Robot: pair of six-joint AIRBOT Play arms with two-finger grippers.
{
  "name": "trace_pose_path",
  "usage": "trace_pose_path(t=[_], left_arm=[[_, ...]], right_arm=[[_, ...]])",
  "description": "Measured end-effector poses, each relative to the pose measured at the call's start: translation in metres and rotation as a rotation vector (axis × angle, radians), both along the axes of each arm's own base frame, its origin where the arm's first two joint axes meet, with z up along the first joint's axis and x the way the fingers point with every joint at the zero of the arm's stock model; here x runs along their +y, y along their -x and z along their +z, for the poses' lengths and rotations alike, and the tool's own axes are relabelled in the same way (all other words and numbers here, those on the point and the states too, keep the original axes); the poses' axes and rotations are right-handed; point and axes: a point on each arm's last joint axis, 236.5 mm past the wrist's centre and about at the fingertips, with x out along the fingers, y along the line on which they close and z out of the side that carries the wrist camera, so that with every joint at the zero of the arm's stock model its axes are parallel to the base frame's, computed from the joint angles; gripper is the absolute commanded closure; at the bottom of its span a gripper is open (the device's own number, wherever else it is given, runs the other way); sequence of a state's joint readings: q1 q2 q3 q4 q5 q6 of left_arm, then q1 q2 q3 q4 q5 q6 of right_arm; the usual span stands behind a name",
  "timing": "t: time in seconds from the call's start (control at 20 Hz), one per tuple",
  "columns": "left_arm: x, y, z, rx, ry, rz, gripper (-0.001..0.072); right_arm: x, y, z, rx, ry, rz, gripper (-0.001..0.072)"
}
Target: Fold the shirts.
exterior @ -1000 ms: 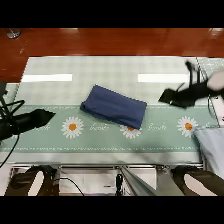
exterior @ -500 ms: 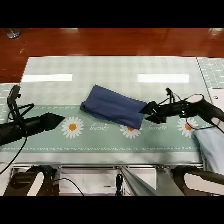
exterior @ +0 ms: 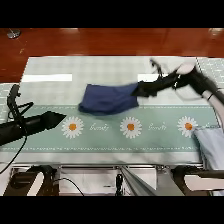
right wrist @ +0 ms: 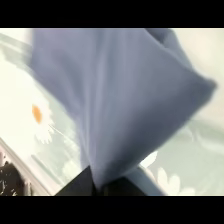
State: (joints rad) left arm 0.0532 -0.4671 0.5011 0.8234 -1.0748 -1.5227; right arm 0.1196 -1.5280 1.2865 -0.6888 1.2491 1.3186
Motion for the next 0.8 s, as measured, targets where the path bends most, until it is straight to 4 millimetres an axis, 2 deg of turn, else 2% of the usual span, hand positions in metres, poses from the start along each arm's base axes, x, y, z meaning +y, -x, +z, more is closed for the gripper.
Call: trace_pose_path(t=[0.1,0.15,0.25,0.35,0.45,0.55,0.7,0.8], left_arm=[[-0.007,-0.003,0.009,-0.007,0.062,0.014,0.0672],[-0.01,-0.006,0.015,-0.022,0.088,0.018,0.0672],[-0.014,-0.008,0.022,-0.04,0.121,0.017,0.0672],[-0.016,-0.01,0.026,-0.053,0.135,0.019,0.0672],[-0.018,-0.01,0.029,-0.056,0.148,0.017,0.0672],[-0.019,-0.01,0.03,-0.06,0.155,0.017,0.0672],[-0.019,-0.011,0.031,-0.063,0.159,0.015,0.0672],[-0.019,-0.011,0.031,-0.065,0.159,0.014,0.0672]], right_arm=[[-0.014,-0.028,0.06,-0.14,0.048,-0.015,0.0683],[-0.027,-0.043,0.092,-0.208,0.079,-0.051,0.0683],[-0.061,-0.058,0.145,-0.297,0.141,-0.126,0.0683],[-0.104,-0.06,0.182,-0.33,0.198,-0.211,0.0683],[-0.155,-0.05,0.201,-0.309,0.257,-0.303,0.0683],[-0.212,-0.029,0.206,-0.247,0.334,-0.41,0.0683],[-0.293,0.02,0.205,-0.121,0.42,-0.618,0.0683],[-0.332,0.063,0.195,-0.027,0.458,-0.754,0.0683]])
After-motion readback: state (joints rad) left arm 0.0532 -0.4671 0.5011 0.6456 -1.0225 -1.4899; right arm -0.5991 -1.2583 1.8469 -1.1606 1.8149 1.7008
